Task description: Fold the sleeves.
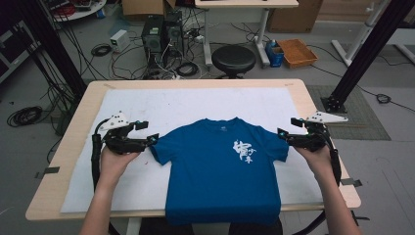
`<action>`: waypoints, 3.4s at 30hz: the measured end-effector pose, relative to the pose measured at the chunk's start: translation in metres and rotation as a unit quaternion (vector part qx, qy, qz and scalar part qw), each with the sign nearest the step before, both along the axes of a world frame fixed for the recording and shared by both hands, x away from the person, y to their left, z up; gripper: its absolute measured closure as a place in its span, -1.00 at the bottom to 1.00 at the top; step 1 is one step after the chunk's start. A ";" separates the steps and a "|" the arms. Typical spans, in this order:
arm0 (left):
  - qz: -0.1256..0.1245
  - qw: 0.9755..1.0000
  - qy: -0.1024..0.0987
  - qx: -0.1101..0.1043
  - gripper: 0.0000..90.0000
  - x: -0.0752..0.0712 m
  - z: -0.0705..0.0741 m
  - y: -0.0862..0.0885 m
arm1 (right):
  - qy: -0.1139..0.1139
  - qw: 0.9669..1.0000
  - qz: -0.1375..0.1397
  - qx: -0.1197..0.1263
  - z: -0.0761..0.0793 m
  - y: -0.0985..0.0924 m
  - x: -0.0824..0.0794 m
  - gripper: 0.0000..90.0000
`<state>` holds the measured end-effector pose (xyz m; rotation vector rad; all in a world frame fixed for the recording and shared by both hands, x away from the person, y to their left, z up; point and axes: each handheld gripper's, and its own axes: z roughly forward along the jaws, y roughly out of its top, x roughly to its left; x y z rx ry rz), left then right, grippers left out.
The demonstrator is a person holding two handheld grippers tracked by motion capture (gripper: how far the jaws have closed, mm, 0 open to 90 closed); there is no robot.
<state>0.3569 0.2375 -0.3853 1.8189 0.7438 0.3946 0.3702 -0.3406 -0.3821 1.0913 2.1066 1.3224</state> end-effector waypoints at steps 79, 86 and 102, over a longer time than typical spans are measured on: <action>0.023 0.976 0.199 -0.082 0.96 0.038 -0.006 -0.126 | -0.003 1.000 -0.012 -0.009 0.000 0.001 0.002 -0.42; 0.010 0.978 0.195 -0.068 0.95 0.048 -0.023 -0.152 | 0.000 1.000 -0.016 -0.010 -0.002 -0.002 0.003 -0.42; 0.035 0.999 0.017 0.007 0.02 0.016 -0.005 -0.107 | 0.035 0.997 -0.066 0.009 -0.013 -0.028 0.006 -0.21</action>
